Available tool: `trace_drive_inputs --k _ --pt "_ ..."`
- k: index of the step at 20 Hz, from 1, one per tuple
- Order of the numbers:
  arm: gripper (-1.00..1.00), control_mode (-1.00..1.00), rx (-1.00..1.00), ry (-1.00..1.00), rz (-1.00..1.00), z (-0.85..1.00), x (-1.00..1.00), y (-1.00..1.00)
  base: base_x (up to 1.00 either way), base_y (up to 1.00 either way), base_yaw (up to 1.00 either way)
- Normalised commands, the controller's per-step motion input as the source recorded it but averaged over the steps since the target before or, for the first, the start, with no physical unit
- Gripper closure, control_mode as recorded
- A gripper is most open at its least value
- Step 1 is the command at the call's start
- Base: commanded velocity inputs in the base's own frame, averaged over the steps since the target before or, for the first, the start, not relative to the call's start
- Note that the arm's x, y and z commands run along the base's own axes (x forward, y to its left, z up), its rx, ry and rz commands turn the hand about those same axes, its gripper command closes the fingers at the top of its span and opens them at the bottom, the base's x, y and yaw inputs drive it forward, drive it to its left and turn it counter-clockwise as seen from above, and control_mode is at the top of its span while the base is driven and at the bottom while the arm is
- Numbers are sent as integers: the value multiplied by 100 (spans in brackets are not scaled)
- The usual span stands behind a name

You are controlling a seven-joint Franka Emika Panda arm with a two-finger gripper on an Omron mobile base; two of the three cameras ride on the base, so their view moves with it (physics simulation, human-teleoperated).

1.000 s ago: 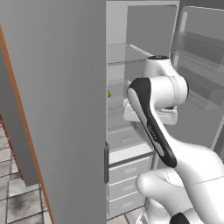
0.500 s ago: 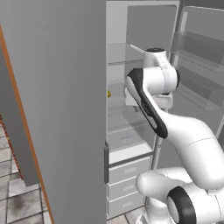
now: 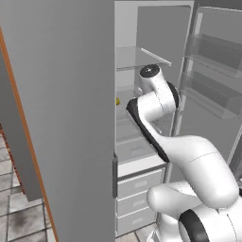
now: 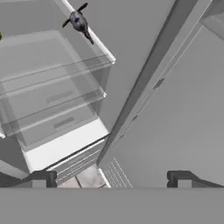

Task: Take the cheese, fish, and lemon from the fridge and place them on the plate on the dining counter to create an appetizer plate.

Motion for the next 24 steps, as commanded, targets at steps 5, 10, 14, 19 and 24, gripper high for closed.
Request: trace_drive_inputs --k 5,10,14,19,24 --pt "-100 -100 -6 0 0 -4 87 -38 0 0 0" --pt "-100 -100 -1 0 0 0 87 -40 0 0 0" --pt "-100 -100 -5 0 2 -5 74 -19 0 0 0" --pt "-100 -100 -11 0 0 -13 61 -5 0 0 0" --pt "-100 -100 -15 0 0 -19 54 0 0 0 0"
